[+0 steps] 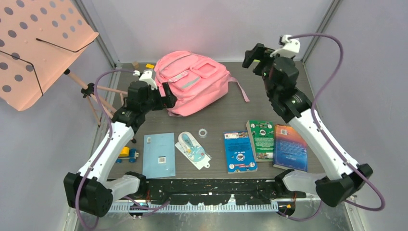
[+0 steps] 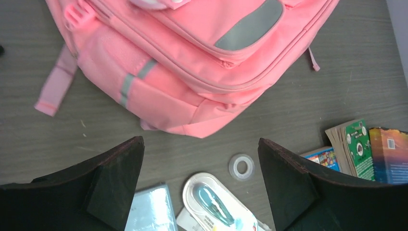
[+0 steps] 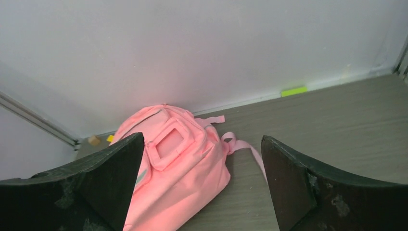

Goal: Pack the student bag
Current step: Place the student bag at the center of the board.

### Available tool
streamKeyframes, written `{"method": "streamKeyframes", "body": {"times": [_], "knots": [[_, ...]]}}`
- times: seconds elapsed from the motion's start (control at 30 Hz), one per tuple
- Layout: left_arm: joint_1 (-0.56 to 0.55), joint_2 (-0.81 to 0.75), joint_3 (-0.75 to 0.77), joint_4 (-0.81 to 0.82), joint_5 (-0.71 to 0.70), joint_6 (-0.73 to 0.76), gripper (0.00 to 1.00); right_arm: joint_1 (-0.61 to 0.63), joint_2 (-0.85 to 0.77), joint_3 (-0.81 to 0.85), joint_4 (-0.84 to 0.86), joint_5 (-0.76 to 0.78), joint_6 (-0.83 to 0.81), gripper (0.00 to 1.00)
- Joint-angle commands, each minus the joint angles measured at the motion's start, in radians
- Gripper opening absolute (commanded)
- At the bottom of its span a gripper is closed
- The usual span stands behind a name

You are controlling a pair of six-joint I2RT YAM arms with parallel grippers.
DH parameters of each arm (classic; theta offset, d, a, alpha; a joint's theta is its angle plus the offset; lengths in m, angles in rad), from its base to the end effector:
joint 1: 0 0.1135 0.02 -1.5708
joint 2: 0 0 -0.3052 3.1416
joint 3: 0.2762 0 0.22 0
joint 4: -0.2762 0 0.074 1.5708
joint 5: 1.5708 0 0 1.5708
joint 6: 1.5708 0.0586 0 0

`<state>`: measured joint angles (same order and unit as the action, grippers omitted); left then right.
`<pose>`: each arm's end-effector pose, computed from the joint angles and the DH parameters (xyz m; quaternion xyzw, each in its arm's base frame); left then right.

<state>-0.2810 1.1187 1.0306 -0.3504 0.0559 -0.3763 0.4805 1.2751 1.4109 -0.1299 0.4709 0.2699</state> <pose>0.2131 -0.0649 0.3729 -0.0252 0.8434 -0.1954 0.4999 0.2418 0.0961 0.4943 0.0925 0.6992 0.0997 0.7019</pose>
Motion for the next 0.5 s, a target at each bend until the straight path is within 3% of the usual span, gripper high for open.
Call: {"method": "streamKeyframes", "body": {"times": [0.0,0.1,0.23,0.47], "knots": [[0.004,-0.001,-0.06,0.034,0.078,-0.147,0.91,0.001,-0.052,-0.138,-0.096,0.03,0.33,0.97],[0.005,0.016,-0.048,0.0,0.128,-0.14,0.92,0.002,-0.033,-0.192,-0.091,-0.049,0.479,0.96],[0.005,0.039,0.062,-0.146,0.152,-0.025,0.93,0.022,0.068,-0.199,-0.072,-0.167,0.65,0.96],[0.006,-0.009,0.088,-0.228,0.016,0.159,0.95,0.174,0.263,-0.182,0.069,-0.154,0.858,0.96]]}}
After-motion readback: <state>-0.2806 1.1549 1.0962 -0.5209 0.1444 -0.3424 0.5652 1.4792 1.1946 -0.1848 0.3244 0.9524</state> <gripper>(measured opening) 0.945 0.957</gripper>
